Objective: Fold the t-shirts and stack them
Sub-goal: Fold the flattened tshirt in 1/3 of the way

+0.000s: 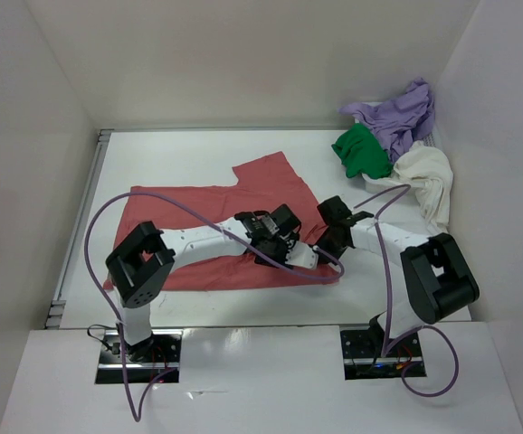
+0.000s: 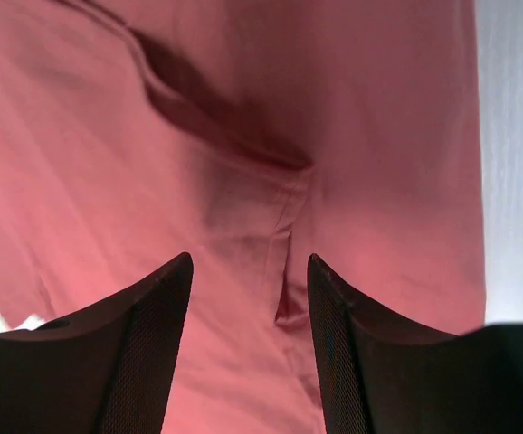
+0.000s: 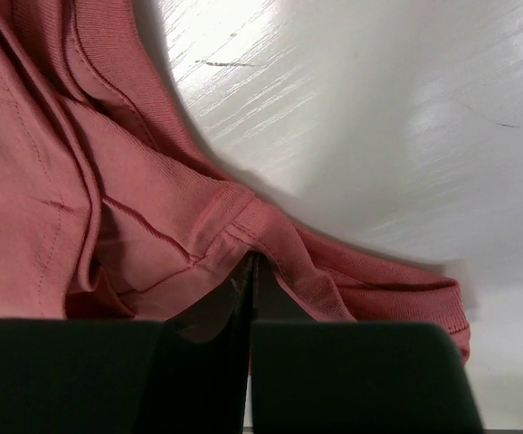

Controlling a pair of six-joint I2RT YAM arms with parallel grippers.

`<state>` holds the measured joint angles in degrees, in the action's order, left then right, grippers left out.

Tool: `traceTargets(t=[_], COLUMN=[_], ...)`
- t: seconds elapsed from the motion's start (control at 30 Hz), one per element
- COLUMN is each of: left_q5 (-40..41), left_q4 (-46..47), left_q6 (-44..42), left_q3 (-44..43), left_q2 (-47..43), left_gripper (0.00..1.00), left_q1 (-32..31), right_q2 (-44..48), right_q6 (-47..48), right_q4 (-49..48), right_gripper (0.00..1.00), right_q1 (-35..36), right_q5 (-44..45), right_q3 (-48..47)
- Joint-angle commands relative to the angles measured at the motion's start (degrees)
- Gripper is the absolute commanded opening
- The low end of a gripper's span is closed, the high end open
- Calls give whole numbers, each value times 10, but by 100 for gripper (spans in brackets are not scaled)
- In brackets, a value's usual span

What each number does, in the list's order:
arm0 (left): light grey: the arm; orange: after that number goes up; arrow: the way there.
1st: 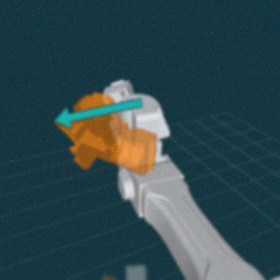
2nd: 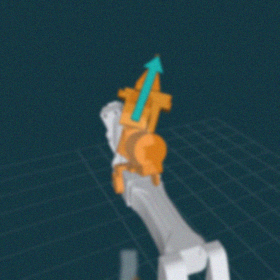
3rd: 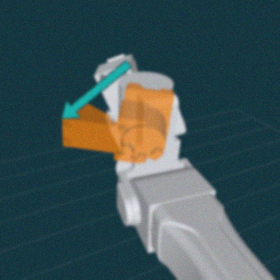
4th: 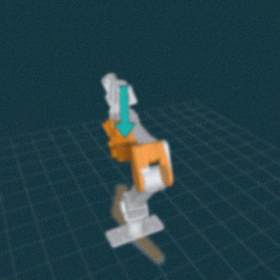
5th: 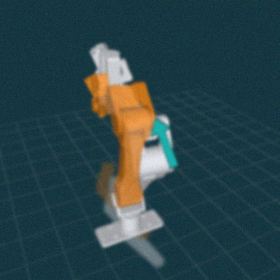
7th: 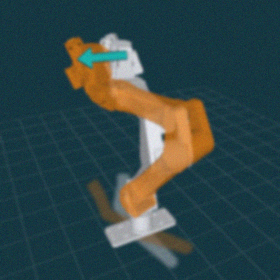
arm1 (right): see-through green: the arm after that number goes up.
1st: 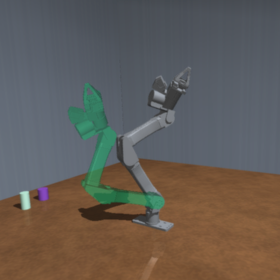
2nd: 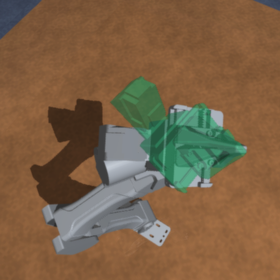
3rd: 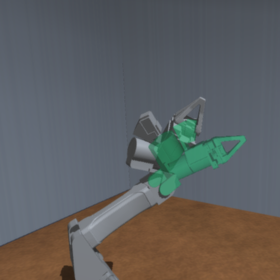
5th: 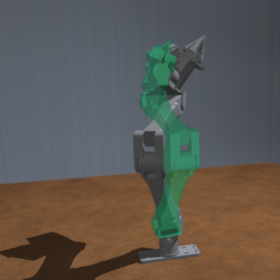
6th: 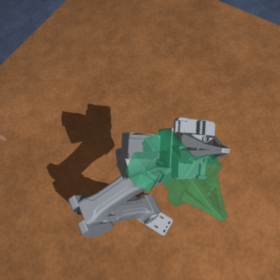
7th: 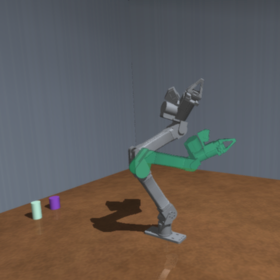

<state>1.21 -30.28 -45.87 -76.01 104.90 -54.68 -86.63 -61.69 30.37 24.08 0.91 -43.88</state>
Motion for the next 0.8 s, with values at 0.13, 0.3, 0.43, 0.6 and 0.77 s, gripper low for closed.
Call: traceTargets(t=[0.13, 0.3, 0.43, 0.6, 0.77], left_q5=[-78, -71, -60, -55, -50], left_q4=[27, 41, 46, 58, 58], left_q6=[24, 13, 13, 8, 2], left_q3=[-20, -7, -12, 2, 15], left_q2=[29, 39, 50, 56, 56], left_gripper=[60, 57, 51, 37, 24], left_q1=[1, -4, -4, -4, -4], right_q2=[9, 9, 4, 4, 9], right_q6=[-12, -6, -6, -6, -6], right_q4=[-24, -24, -29, -29, -24], right_gripper=[0, 0, 0, 0, 0], right_q1=[-16, -16, -16, -16, -16], right_q5=[10, 10, 4, 4, 4], right_q3=[37, 37, 37, 42, 42])
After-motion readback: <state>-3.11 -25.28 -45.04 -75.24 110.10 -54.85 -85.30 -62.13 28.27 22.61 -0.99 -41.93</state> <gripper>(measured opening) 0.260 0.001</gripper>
